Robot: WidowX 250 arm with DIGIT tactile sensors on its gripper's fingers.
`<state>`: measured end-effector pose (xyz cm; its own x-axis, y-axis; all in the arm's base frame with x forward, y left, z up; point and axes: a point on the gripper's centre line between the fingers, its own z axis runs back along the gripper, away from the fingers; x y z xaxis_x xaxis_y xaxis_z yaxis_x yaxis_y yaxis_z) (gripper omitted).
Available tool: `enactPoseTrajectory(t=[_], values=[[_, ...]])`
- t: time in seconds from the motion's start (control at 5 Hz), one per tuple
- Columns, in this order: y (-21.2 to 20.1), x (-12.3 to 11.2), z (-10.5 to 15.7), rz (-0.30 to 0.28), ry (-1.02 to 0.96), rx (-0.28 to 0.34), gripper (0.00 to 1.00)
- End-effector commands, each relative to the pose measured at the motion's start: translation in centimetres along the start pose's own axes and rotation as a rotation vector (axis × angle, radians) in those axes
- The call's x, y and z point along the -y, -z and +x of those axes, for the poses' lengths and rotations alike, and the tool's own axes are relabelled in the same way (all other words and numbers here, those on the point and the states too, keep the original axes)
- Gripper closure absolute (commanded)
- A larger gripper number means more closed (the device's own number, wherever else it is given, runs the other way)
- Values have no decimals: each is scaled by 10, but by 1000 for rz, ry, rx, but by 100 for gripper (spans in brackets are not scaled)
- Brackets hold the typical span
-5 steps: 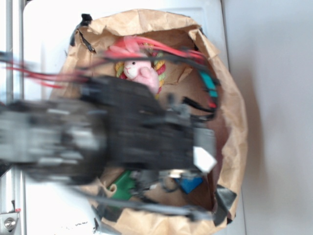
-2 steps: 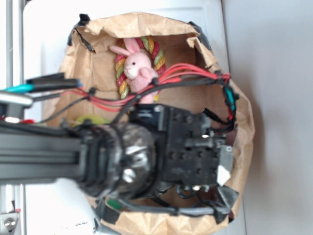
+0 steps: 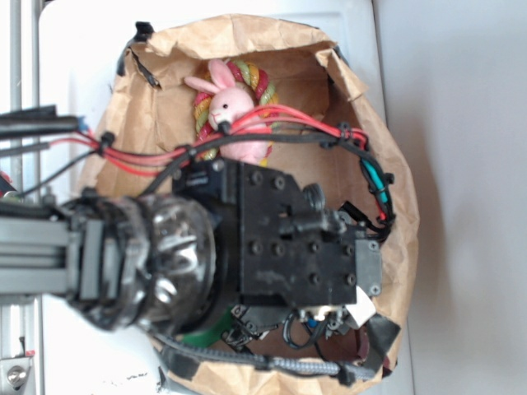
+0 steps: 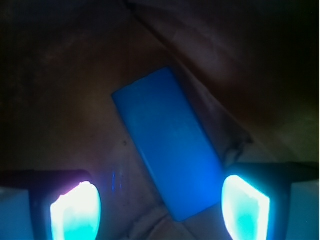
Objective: Grab the blue block.
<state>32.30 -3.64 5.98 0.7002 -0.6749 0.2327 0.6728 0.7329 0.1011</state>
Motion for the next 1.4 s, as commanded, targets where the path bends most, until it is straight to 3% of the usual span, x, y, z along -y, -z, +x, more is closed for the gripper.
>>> enactPoseTrajectory(t=[0.0,0.2,0.6,1.2], values=[[-18,-6,9,78,26,71,0],[-12,-6,9,100,62,88,0],[-18,-5,8,74,239,90,0],[-11,11,27,112,273,38,0]])
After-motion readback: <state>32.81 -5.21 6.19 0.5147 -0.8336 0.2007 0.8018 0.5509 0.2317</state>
